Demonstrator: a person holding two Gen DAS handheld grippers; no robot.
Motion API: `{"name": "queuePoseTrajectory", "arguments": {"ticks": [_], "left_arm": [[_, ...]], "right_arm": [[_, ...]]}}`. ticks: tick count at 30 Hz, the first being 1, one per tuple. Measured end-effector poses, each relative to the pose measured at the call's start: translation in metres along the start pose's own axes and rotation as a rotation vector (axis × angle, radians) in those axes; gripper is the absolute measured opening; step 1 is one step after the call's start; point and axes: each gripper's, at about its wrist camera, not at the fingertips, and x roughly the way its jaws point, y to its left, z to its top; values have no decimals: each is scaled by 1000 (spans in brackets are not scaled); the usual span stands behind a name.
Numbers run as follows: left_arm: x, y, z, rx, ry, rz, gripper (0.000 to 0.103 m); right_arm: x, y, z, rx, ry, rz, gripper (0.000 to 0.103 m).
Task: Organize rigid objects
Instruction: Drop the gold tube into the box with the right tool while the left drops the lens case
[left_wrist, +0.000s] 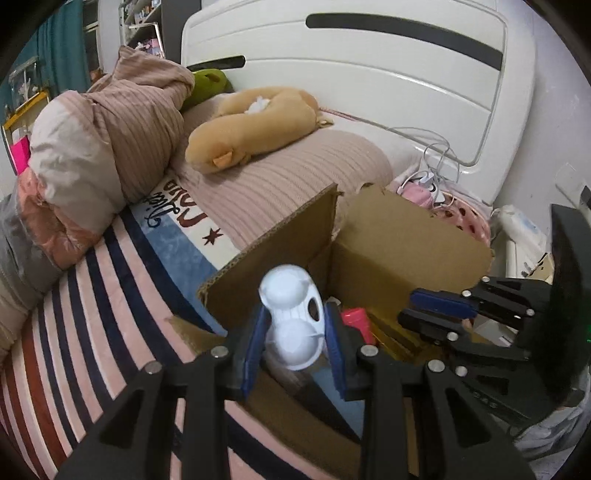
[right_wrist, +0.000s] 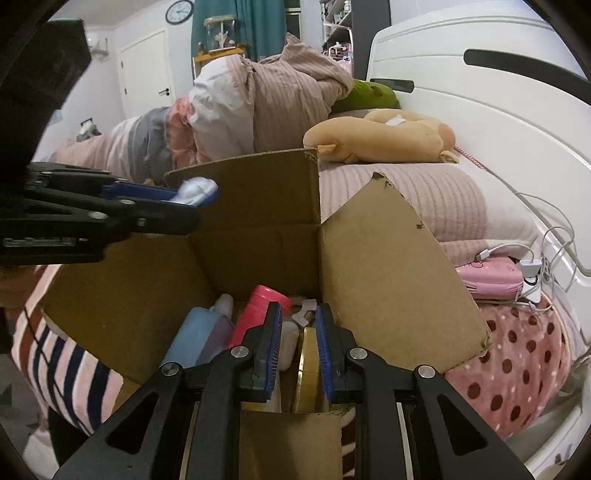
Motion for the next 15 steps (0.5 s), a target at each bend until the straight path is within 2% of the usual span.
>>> {"name": "queuePoseTrajectory", "arguments": {"ticks": [6, 9, 12, 15], "left_arm": [[9, 2, 3, 8, -4, 12, 29], [5, 4, 2, -2, -17, 9, 34], [-5, 6, -1, -16, -39, 18, 45], [-22, 10, -7, -47, -72, 22, 56]], "right_arm": [[0, 0, -1, 5, 5, 16, 15], [0, 0, -1, 2, 9, 17, 15], [-1, 2, 1, -3, 15, 20, 17], [-3, 6, 4, -7, 18, 57, 27]]}}
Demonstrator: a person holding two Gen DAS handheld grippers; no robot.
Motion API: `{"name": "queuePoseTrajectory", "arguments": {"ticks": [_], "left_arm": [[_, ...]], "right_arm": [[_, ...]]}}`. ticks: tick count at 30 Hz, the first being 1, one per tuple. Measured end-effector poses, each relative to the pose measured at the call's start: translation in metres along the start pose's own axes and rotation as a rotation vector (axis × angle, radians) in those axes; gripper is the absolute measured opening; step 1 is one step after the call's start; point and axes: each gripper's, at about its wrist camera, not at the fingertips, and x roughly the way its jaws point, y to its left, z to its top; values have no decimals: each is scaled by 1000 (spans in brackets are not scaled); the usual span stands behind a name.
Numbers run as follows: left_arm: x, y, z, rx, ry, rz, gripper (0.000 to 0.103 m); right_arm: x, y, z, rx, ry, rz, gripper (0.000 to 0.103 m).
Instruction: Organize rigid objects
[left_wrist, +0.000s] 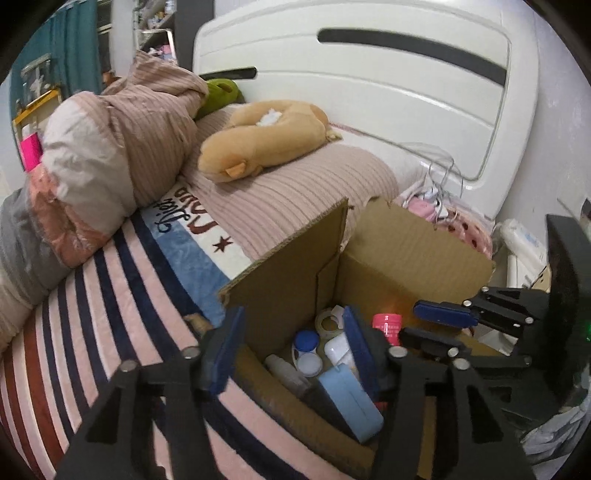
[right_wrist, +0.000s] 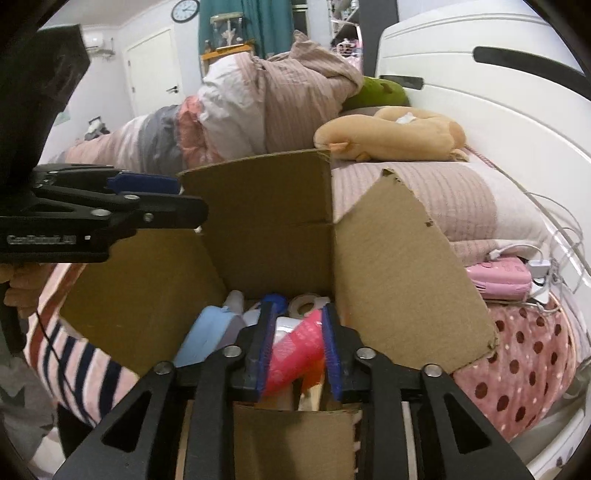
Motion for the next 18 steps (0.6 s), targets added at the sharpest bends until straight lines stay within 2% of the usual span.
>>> {"name": "queuePoseTrajectory", "arguments": {"ticks": [3, 5, 7, 8, 10, 11, 13, 16, 18], "left_arm": [[-29, 3, -8, -29, -54, 44, 71], [-48, 5, -15, -60, -92, 77, 85], [-72, 9, -24, -105, -140, 118, 92], [-80, 10, -28, -121, -157, 129, 97], [-100, 13, -38, -162, -194, 164, 101], [-112, 15, -44, -189, -218, 193, 102], [-128, 19, -54, -237, -248, 245, 102], [-146, 25, -70, -310, -289, 324, 102], [-152, 28, -79, -344, -296, 362, 102]], "right_arm": [[-7, 5, 6, -17, -15, 60, 36], [-17, 9, 13, -34, -43, 99, 44], [-28, 14, 19, -69, -84, 140, 60], [-36, 16, 22, -92, -112, 162, 65], [-51, 20, 28, -129, -164, 186, 80], [-58, 22, 31, -148, -194, 197, 84], [-73, 26, 36, -182, -255, 216, 101], [-84, 30, 39, -214, -314, 243, 103], [-83, 33, 38, -228, -316, 275, 103]]}}
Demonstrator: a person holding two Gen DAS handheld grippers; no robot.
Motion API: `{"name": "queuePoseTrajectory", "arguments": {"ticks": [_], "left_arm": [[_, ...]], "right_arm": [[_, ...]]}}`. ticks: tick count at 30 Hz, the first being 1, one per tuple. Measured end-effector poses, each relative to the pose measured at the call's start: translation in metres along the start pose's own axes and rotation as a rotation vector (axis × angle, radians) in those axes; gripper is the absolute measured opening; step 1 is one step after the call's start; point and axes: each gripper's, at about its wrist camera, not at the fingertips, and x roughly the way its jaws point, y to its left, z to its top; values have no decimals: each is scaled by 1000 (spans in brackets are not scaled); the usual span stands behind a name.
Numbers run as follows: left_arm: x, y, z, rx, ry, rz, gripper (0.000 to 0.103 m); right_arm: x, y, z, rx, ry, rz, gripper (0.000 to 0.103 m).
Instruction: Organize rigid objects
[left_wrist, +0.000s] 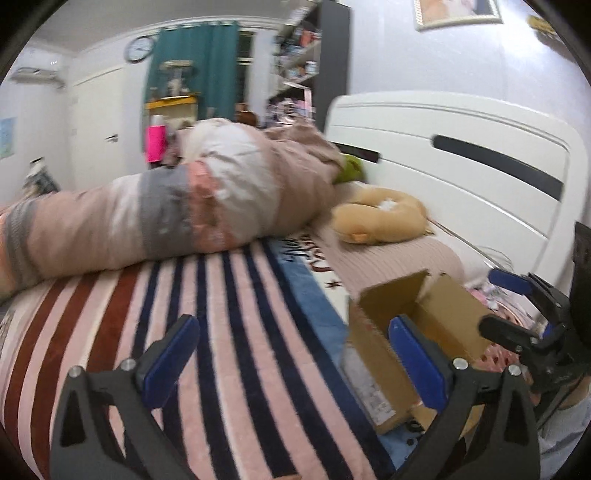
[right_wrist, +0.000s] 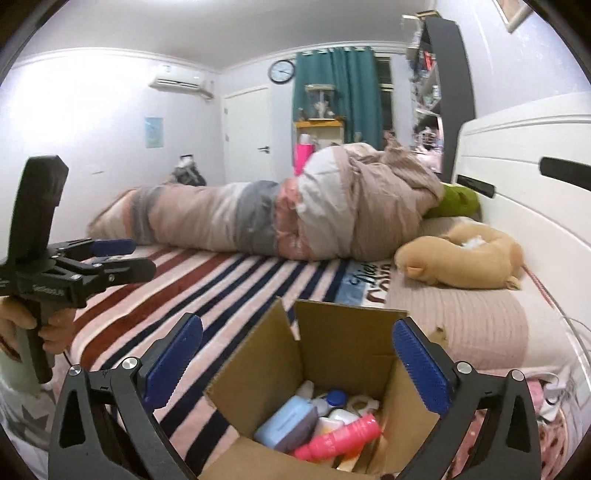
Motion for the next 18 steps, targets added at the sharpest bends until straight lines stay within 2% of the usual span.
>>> {"name": "queuePoseTrajectory", "arguments": {"ticks": [5, 18], "left_arm": [[-5, 11, -10, -27, 2, 54, 102], [-8, 12, -13, -38, -4, 79, 102]], "right_arm": [[13, 1, -9, 20, 28, 44, 103], [13, 10, -11, 26, 18, 55, 103]]}}
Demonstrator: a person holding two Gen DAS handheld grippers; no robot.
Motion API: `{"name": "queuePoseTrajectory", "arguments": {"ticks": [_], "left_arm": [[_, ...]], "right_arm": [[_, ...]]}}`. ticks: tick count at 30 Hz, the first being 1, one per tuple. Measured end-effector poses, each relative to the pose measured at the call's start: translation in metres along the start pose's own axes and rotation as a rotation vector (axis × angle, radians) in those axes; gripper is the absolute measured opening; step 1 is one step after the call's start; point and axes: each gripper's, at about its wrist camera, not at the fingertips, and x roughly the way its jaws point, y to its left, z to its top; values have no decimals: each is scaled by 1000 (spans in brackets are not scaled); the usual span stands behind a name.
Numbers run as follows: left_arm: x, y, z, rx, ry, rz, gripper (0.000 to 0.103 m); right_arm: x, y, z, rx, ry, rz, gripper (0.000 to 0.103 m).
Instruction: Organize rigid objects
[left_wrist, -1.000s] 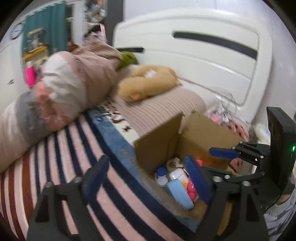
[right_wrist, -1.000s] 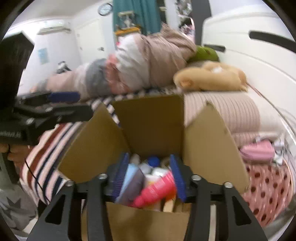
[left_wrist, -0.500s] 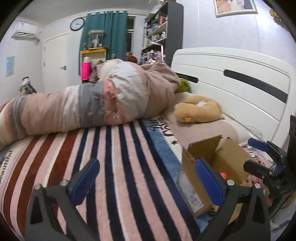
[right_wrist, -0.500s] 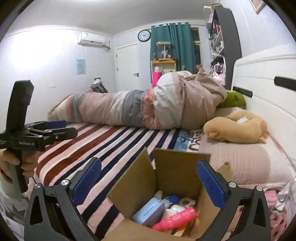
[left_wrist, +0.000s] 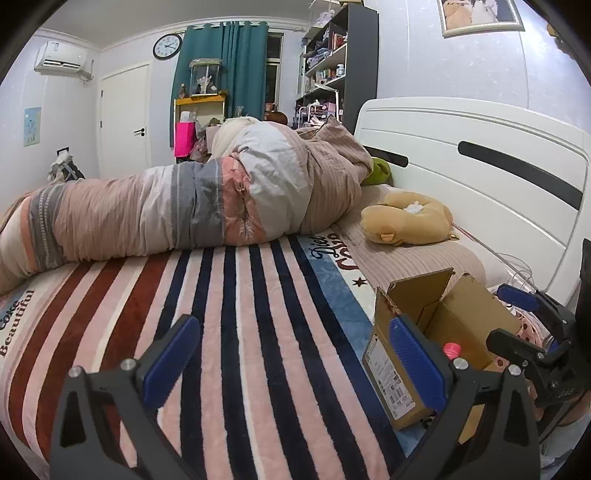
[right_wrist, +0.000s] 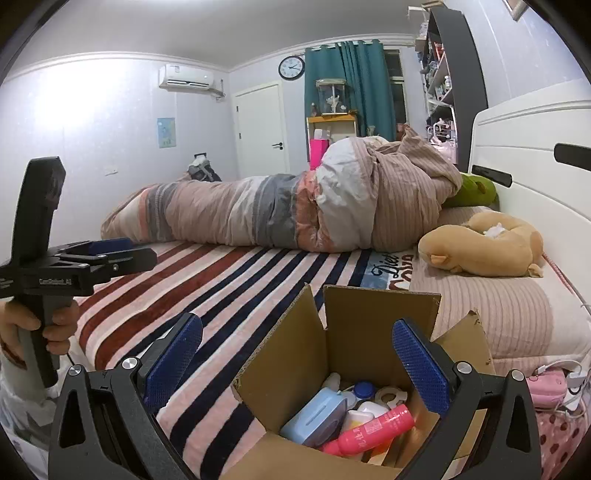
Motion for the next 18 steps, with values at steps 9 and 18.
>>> {"name": "queuePoseTrajectory", "arguments": {"ticks": [9, 18], "left_arm": [[2, 3, -2, -5, 10, 7, 102], [5, 8, -5, -7, 20, 18, 102]], "right_arm": [[-1, 2, 0, 3, 0, -3, 103], [0, -1, 0, 3, 0, 1, 103]]}}
